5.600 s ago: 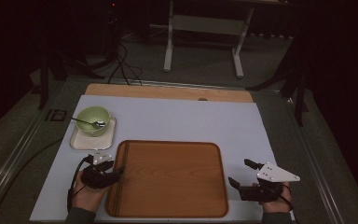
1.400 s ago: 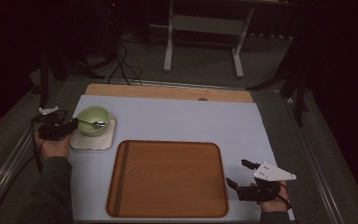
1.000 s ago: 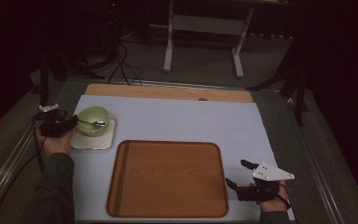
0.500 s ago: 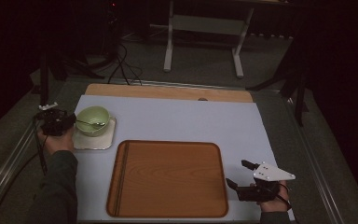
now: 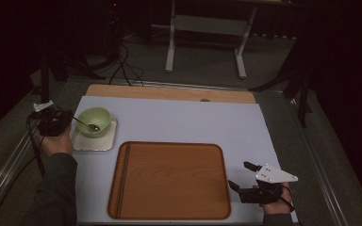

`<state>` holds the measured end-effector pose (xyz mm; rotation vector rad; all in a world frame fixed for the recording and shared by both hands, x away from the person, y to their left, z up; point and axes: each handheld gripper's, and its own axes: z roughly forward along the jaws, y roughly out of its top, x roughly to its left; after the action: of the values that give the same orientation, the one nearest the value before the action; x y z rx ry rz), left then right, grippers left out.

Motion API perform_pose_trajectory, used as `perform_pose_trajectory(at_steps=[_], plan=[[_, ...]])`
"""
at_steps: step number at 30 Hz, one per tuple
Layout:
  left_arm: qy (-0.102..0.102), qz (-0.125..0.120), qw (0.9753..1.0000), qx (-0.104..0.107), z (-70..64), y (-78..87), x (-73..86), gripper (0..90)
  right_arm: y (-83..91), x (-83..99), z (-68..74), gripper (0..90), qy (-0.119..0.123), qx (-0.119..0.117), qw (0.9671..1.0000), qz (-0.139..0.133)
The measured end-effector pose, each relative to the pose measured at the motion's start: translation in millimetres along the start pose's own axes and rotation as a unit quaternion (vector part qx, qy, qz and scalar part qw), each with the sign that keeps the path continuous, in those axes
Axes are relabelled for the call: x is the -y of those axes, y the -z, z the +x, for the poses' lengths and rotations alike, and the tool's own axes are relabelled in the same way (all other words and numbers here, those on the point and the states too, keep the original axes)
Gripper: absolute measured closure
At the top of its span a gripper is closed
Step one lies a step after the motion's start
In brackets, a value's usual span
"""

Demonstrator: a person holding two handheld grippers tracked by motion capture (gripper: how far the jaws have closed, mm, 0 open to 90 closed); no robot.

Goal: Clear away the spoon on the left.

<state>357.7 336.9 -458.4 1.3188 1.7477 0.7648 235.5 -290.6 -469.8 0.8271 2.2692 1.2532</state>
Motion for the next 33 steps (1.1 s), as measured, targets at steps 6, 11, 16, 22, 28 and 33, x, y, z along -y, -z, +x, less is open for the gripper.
perform_pose_trajectory(at_steps=[6, 11, 16, 22, 28, 33], plan=[[-0.009, -0.011, 0.9996, 0.024, -8.5, 7.3, -3.9, 89.2, 0.6, -0.3, 0.0, 13.4, 0.001, 0.001, 1.0, -0.002], [-0.018, -0.013, 0.9994, 0.028, -11.7, 9.8, -4.5, 89.5, 0.6, -0.6, 0.3, 13.4, 0.002, 0.0, 1.0, -0.001], [-0.03, -0.015, 0.999, 0.029, -12.5, 14.0, -5.4, 89.5, 0.8, -0.7, 0.2, 13.4, 0.003, 0.0, 1.0, -0.002], [-0.046, -0.021, 0.9981, 0.035, -16.5, 20.4, -10.5, 89.5, 0.6, -0.8, 0.1, 13.4, 0.003, 0.0, 1.0, -0.003], [-0.065, -0.032, 0.9961, 0.049, -23.2, 29.3, -18.0, 89.4, 0.6, -0.9, 0.0, 13.4, 0.003, 0.0, 1.0, -0.003], [-0.074, -0.038, 0.9947, 0.059, -26.5, 35.0, -21.3, 89.4, 0.7, -0.9, -0.1, 13.4, 0.003, -0.001, 1.0, -0.003]])
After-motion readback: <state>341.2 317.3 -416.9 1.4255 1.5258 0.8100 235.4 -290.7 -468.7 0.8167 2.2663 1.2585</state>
